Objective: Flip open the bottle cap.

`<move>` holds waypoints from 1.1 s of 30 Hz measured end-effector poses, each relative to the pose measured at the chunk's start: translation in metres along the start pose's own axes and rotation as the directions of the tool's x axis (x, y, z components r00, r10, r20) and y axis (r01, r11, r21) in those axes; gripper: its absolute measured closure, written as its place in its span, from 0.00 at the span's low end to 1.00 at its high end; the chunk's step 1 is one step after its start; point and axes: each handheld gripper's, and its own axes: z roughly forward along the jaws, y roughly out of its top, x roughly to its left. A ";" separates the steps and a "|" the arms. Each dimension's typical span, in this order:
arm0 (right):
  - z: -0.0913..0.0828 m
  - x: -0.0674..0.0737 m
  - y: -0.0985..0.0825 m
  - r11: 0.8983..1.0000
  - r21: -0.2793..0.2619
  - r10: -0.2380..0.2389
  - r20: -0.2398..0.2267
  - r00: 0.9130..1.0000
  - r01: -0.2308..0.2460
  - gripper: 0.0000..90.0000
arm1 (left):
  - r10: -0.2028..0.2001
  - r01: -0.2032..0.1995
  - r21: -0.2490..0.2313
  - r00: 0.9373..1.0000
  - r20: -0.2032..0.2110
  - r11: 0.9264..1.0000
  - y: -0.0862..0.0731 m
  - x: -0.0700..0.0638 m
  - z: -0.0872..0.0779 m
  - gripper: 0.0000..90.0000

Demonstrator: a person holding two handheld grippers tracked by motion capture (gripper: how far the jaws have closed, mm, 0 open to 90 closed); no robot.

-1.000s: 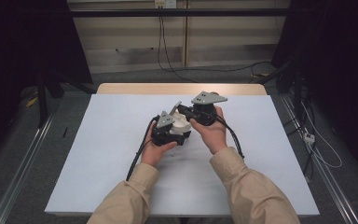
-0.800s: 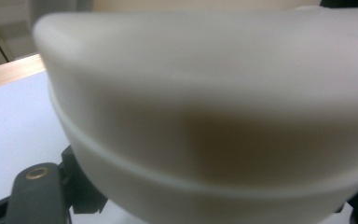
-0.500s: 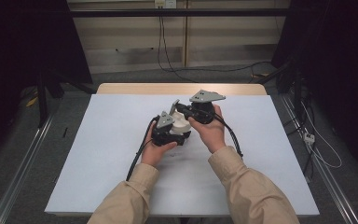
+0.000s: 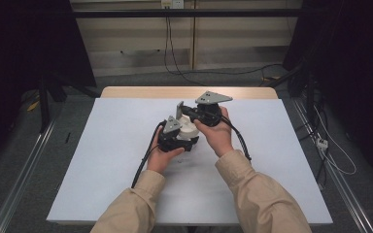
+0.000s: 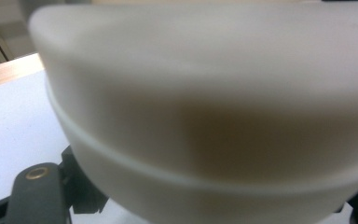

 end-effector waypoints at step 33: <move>0.016 -0.003 0.004 1.000 -0.003 0.005 -0.022 1.000 -0.005 1.00 | -0.012 0.012 0.003 1.000 0.005 1.000 -0.001 0.000 0.001 0.21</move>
